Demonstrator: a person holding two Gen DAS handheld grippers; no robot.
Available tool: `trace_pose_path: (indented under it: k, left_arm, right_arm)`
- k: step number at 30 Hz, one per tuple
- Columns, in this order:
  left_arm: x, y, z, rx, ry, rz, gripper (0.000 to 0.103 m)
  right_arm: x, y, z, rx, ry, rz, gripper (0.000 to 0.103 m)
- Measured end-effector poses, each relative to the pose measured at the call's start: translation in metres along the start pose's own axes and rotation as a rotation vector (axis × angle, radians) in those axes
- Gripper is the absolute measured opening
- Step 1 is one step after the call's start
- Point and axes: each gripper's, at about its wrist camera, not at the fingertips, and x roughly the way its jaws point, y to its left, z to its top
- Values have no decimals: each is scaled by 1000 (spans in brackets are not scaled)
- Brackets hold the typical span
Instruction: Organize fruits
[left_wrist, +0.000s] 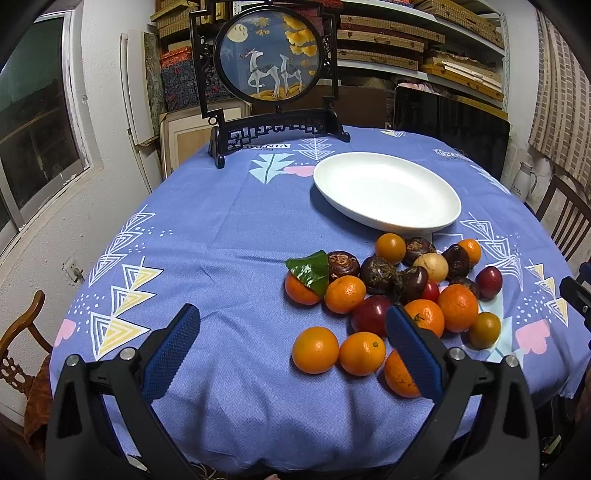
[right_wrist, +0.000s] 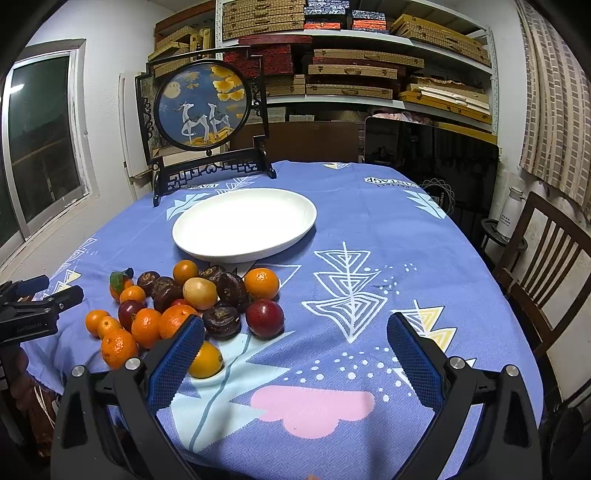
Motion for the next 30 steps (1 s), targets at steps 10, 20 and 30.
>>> trace_pose_path:
  k: [10, 20, 30]
  left_arm:
    - [-4, 1, -1, 0, 0, 2, 98]
    - [-4, 1, -1, 0, 0, 2, 98]
    - [-4, 2, -2, -1, 2, 2, 98]
  right_arm:
    - [0, 0, -1, 1, 1, 0, 99]
    - [1, 1, -2, 1, 3, 1, 99]
    - [2, 2, -6, 2, 9, 6, 99]
